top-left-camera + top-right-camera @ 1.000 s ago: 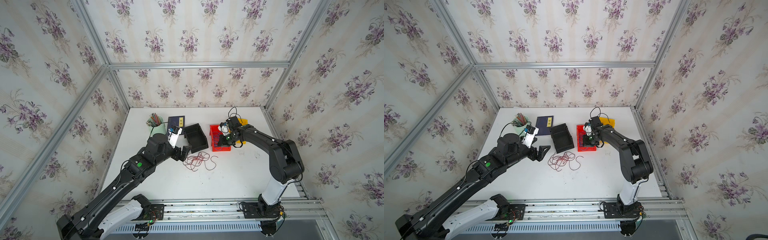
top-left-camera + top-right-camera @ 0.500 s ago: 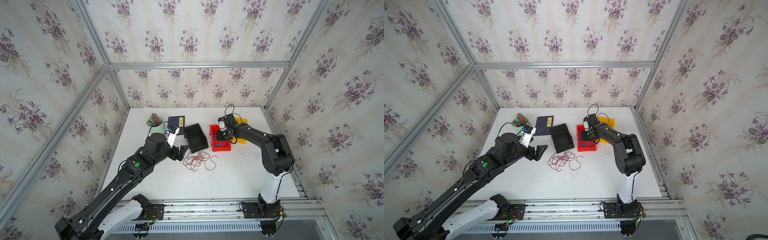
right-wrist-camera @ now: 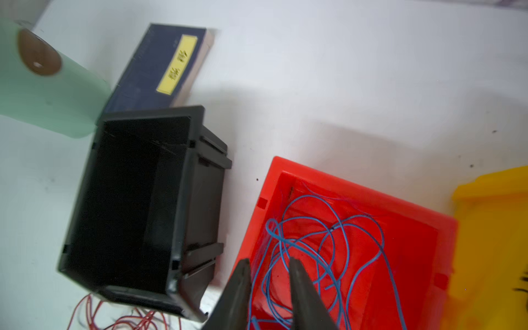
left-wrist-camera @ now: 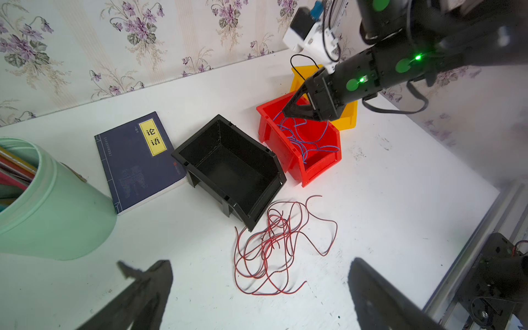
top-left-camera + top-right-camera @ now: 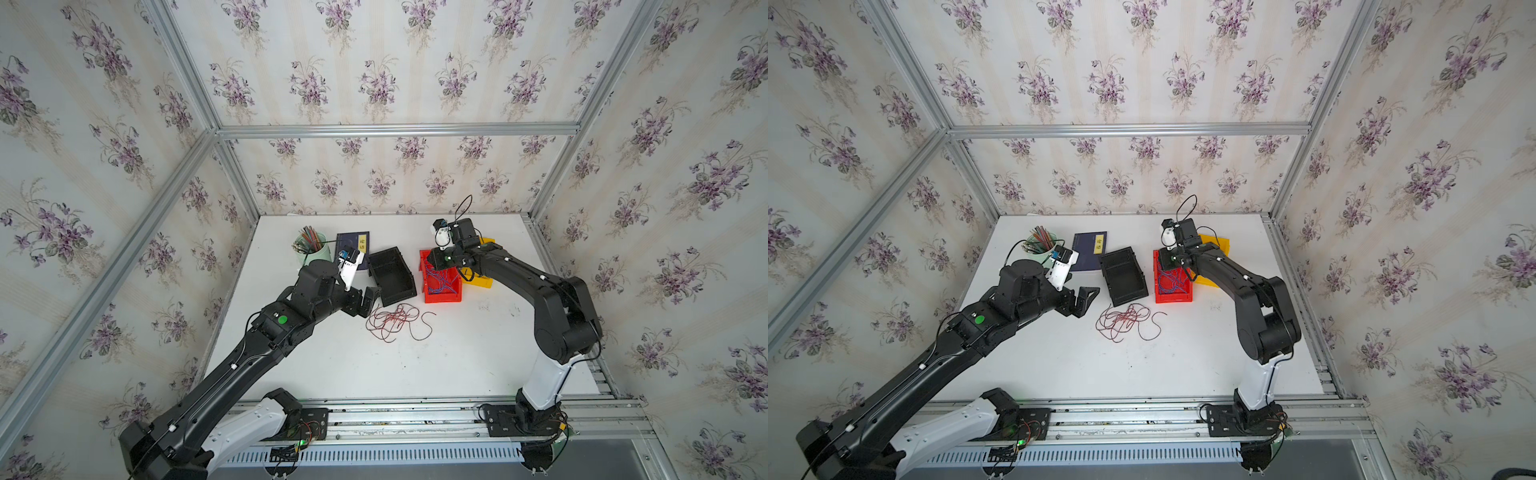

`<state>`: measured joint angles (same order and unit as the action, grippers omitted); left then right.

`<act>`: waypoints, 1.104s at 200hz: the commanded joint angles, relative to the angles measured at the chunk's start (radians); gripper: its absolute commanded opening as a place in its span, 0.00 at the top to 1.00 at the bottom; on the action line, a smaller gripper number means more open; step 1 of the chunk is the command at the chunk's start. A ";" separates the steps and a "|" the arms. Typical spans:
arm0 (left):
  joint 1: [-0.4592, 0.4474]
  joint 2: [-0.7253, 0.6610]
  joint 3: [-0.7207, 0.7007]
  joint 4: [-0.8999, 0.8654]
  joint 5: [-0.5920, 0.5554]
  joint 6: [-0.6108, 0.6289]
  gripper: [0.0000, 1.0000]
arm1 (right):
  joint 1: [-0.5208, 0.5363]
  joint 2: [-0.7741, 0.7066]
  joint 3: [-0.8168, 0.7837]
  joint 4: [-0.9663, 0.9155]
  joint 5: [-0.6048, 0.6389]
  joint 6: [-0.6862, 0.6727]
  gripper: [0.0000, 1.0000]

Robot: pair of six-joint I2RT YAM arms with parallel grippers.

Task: Untangle and sort cables by color
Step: Adjust the cable in the bin.

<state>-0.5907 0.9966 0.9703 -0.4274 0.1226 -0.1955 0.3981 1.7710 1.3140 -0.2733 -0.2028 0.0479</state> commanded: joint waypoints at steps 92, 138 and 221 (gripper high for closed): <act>0.000 0.035 -0.017 0.141 0.109 -0.139 0.01 | -0.182 -0.139 -0.147 -0.103 -0.155 0.169 0.54; 0.000 -0.010 -0.048 0.127 0.103 -0.152 0.01 | -0.202 -0.081 -0.158 -0.077 -0.186 0.182 0.55; 0.000 -0.035 -0.059 0.092 0.065 -0.122 0.01 | -0.202 -0.056 -0.156 -0.042 -0.200 0.215 0.57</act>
<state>-0.5911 0.9600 0.9077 -0.3267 0.2043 -0.3393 0.1951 1.7149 1.1591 -0.3340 -0.3862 0.2401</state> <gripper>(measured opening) 0.990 0.439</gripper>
